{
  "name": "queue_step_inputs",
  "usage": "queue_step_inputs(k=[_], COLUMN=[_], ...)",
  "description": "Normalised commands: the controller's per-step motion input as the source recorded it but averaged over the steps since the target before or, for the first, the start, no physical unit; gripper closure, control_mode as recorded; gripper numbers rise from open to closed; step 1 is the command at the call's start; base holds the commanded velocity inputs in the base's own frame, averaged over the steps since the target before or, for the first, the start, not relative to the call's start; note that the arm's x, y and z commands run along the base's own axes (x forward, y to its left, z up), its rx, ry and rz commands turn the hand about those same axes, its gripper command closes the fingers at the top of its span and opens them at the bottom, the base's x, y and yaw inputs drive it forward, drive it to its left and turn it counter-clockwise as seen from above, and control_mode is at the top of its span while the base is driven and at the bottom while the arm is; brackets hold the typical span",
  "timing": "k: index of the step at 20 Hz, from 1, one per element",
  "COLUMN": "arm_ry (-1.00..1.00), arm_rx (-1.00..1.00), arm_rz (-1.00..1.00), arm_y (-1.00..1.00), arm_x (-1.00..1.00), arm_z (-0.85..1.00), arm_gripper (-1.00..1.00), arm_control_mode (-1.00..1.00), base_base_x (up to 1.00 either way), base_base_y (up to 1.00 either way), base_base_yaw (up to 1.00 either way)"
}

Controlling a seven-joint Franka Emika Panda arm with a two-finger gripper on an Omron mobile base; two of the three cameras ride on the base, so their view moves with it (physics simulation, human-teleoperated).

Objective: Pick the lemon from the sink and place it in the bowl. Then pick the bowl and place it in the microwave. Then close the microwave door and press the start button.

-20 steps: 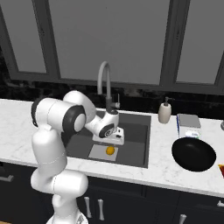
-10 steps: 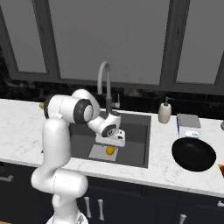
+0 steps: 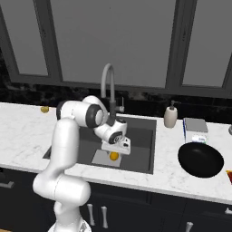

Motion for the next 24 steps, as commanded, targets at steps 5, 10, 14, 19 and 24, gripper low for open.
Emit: queue_step_inputs(k=[5,10,14,19,24], arm_ry=[0.05,0.01,-0.07,-0.23,-0.16], arm_rx=[0.00,0.00,0.00,0.00,-0.01], arm_rz=[0.00,0.00,0.00,-0.01,0.00], arm_y=[0.00,0.01,0.00,0.00,-0.11], arm_x=[-0.02,-0.02,-0.59,-0.74,-0.54], arm_z=[-0.43,-0.14,0.33,0.99,1.00], arm_gripper=[1.00,1.00,1.00,1.00,1.00], arm_control_mode=[-1.00,-1.00,-1.00,-1.00,-1.00], base_base_x=[0.00,0.00,0.00,0.00,0.00], base_base_y=[0.00,0.00,0.00,0.00,0.00], base_base_yaw=[0.00,0.00,0.00,0.00,0.00])
